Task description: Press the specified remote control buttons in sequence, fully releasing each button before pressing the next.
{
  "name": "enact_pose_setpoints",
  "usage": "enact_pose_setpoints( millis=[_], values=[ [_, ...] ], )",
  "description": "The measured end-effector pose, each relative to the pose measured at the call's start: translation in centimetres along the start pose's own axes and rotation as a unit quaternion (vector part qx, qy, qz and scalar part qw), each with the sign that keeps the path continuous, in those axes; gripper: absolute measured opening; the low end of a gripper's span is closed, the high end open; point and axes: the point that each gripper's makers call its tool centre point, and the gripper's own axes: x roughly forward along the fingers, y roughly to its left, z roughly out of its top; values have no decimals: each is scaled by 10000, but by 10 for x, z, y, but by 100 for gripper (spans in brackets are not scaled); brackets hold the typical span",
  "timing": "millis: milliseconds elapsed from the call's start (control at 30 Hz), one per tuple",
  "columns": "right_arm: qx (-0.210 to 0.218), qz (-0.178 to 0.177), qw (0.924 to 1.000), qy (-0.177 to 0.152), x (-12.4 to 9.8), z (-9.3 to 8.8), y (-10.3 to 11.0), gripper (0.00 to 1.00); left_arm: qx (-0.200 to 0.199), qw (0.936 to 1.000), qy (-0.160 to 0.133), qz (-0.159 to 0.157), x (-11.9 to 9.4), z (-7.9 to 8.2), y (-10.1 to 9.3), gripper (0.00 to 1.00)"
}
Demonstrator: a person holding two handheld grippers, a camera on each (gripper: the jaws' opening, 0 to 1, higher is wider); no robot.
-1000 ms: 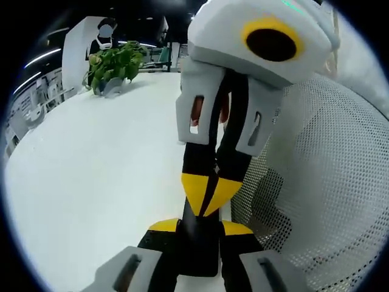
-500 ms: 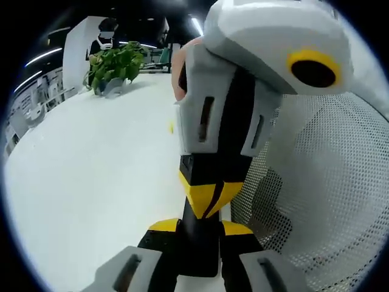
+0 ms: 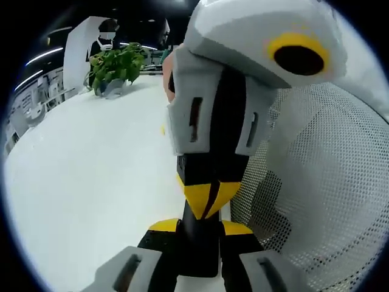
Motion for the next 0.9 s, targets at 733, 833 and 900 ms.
enact_pose_setpoints(
  millis=[733,833,900],
  values=[
    [1189,-537,9909,-335,-2,-2,-2,0,49,10000,32,9,1,1,0,24],
    [1136,-574,9910,-407,-2,-1,-1,0,34,10000,30,2,1,1,0,24],
    [1095,-577,9914,-426,-2,-1,-2,0,36,10000,34,-1,1,1,0,24]
  ],
)
